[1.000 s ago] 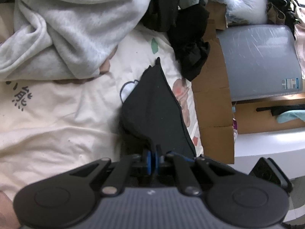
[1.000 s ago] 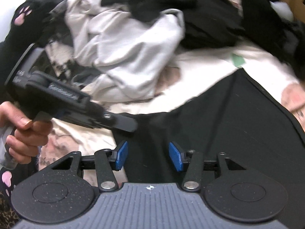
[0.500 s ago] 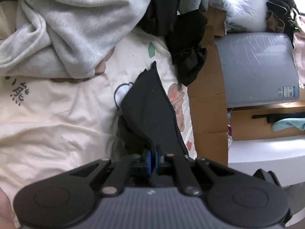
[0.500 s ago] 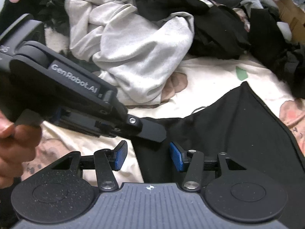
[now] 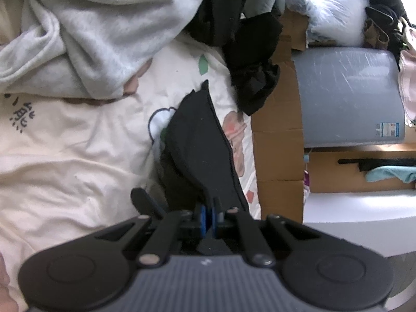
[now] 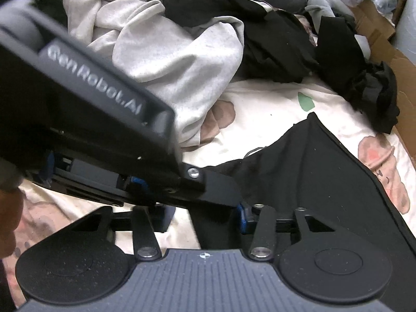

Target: Fold clothes

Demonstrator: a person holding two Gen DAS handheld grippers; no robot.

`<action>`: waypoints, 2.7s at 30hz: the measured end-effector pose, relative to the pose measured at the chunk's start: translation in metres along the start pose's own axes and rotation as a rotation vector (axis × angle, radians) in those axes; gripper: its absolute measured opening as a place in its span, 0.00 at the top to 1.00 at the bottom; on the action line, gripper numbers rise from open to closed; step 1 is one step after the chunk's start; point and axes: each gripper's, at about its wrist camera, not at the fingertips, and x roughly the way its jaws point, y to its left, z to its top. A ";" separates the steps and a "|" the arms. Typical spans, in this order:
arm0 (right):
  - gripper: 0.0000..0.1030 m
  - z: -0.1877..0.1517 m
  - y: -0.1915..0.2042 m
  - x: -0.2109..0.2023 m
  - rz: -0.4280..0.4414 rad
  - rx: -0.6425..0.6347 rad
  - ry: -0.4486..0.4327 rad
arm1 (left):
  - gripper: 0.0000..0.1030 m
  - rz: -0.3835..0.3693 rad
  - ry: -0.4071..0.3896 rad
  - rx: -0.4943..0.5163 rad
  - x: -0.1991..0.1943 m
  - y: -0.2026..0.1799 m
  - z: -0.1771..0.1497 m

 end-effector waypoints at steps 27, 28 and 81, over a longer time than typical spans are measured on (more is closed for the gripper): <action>0.99 0.008 -0.050 -0.029 0.099 0.124 -0.043 | 0.27 -0.006 0.042 0.009 0.056 0.029 0.067; 0.99 0.009 -0.054 -0.030 0.102 0.127 -0.044 | 0.27 -0.016 0.052 0.008 0.063 0.029 0.070; 1.00 -0.045 -0.182 -0.137 0.243 0.260 -0.171 | 0.95 0.011 0.016 0.323 0.168 -0.115 0.090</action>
